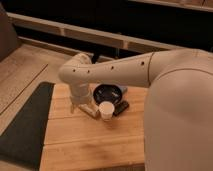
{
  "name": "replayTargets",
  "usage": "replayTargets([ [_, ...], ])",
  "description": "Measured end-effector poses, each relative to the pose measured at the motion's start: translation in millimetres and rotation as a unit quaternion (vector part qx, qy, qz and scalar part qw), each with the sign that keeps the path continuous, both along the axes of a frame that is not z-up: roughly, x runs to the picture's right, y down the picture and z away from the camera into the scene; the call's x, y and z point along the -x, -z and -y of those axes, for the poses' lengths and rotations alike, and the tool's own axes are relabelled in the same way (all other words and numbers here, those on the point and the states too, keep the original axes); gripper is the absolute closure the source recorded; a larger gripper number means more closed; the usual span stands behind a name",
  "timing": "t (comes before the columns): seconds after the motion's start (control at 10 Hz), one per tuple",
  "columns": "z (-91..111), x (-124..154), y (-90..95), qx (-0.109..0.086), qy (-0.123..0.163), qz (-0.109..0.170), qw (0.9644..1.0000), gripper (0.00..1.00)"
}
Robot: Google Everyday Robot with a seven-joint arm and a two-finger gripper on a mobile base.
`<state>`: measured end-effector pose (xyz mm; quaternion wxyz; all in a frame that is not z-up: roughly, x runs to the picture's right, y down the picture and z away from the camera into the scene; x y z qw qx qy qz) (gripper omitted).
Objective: Drag the ceramic bowl in a circle
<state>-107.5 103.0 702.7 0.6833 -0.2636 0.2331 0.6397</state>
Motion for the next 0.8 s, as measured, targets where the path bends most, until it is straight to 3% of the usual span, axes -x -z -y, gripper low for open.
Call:
replayTargets([
  [0.2,3.5,1.9,-4.6,-0.001,-0.005,0.002,1.0000,0.35],
  [0.4,21.2,1.1,-20.8,-0.014,-0.031,0.019,0.9992,0.35],
  [0.6,56.5,-1.2,-30.9,-0.060,-0.069,0.072,0.9932,0.35],
  [0.7,75.2,-6.6,-27.9,-0.094,-0.077,0.102,0.9874,0.35],
  [0.8,96.0,-20.1,-22.0,-0.135,-0.081,0.129,0.9791,0.35],
])
